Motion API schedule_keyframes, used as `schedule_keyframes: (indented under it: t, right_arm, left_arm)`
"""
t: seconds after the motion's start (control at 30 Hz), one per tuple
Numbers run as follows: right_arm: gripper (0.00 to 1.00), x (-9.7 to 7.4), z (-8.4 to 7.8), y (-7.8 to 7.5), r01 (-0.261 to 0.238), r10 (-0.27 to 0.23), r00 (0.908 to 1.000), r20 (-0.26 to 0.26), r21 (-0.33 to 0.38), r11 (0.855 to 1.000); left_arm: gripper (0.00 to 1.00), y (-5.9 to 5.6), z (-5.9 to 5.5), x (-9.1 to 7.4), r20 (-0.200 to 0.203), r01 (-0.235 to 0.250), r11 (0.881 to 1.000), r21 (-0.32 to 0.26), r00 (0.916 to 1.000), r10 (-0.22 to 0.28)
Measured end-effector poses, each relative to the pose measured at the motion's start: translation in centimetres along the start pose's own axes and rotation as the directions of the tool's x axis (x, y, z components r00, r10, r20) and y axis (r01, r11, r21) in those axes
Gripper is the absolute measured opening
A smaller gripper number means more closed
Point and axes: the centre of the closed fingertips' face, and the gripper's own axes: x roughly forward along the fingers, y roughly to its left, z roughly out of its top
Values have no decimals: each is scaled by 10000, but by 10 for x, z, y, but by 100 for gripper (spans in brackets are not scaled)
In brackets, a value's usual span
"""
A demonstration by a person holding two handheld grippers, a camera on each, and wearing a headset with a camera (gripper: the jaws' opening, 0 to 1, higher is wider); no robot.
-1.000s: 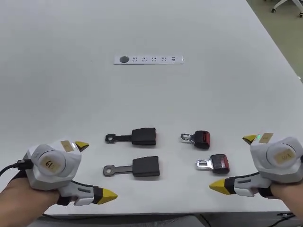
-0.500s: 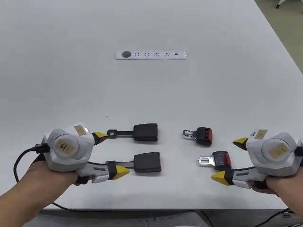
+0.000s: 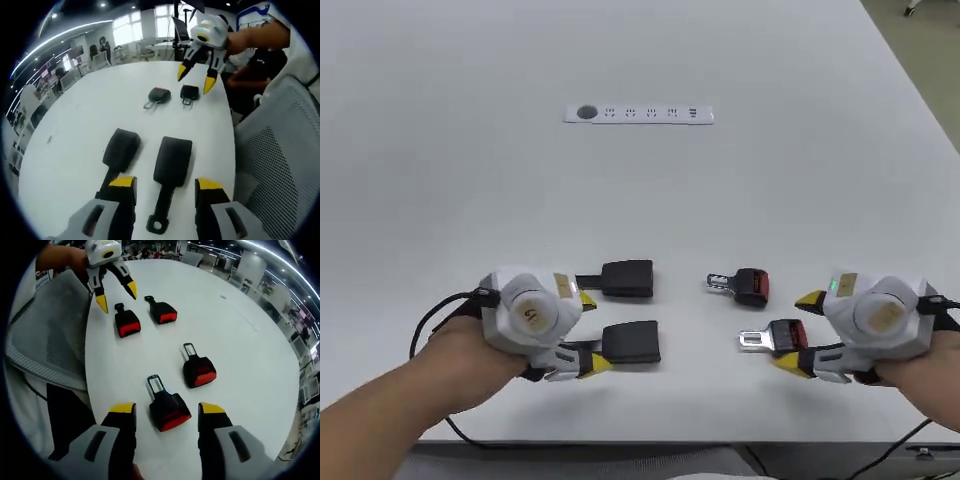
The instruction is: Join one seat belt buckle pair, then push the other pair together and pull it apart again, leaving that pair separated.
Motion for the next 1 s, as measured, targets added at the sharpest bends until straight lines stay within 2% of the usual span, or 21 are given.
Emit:
schedule_keyframes:
  t: [0.03, 0.13, 0.4, 0.6, 0.63, 0.67, 0.73, 0.77, 0.8, 0.83, 0.9, 0.93, 1.0]
  right_arm:
    - [47, 1, -4, 0, -63, 56, 9997, -217, -317, 9995]
    - [45, 3, -9, -1, -211, 186, 9990, -418, -590, 9980]
    - [42, 9, -16, -5, -582, 466, 9953, -847, -1402, 9884]
    - [38, 15, -18, -6, -849, 684, 9923, -1037, -1647, 9827]
    - [36, 16, -18, -5, -935, 759, 9911, -1090, -1665, 9816]
    - [35, 15, -15, -1, -1181, 1041, 9899, -966, -1535, 9811]
    - [34, 15, -14, -4, -1142, 997, 9899, -1010, -1490, 9822]
    - [34, 16, -14, -5, -1151, 1009, 9900, -989, -1511, 9818]
    - [34, 17, -13, -5, -1205, 1070, 9899, -927, -1554, 9805]
    - [34, 17, -14, -6, -1251, 1124, 9897, -891, -1531, 9803]
    - [34, 17, -13, -4, -1384, 1260, 9883, -863, -1577, 9777]
    - [34, 18, -14, -4, -1417, 1293, 9879, -854, -1591, 9771]
    - [34, 18, -14, -4, -1482, 1365, 9872, -820, -1599, 9759]
  left_arm:
    - [47, -1, 1, 2, 6, 2, 10000, 58, 10000, -2]
    - [45, -1, 2, 6, -146, 71, 9996, 281, 9999, -67]
    - [41, -2, -4, 19, -683, 716, 9950, 702, 9954, -668]
    - [38, -9, -3, 26, -915, 1102, 9893, 958, 9906, -1015]
    - [38, -8, -4, 28, -943, 1125, 9888, 982, 9902, -1033]
    - [37, -8, -6, 30, -1022, 1156, 9878, 1043, 9892, -1049]
    - [36, -8, -10, 33, -1181, 1171, 9866, 1134, 9876, -1036]
    - [35, -9, -3, 31, -909, 1238, 9873, 996, 9892, -1148]
    - [33, -8, -4, 30, -1049, 1212, 9873, 1029, 9883, -1103]
    - [32, -8, -4, 31, -1027, 1163, 9876, 1051, 9891, -1056]
    - [32, -8, -4, 31, -1093, 1231, 9826, 1390, 9881, -1083]
    - [32, -9, -3, 31, -1246, 1294, 9701, 2053, 9866, -1052]
    - [32, -13, -2, 32, -1342, 1348, 9691, 2065, 9850, -1084]
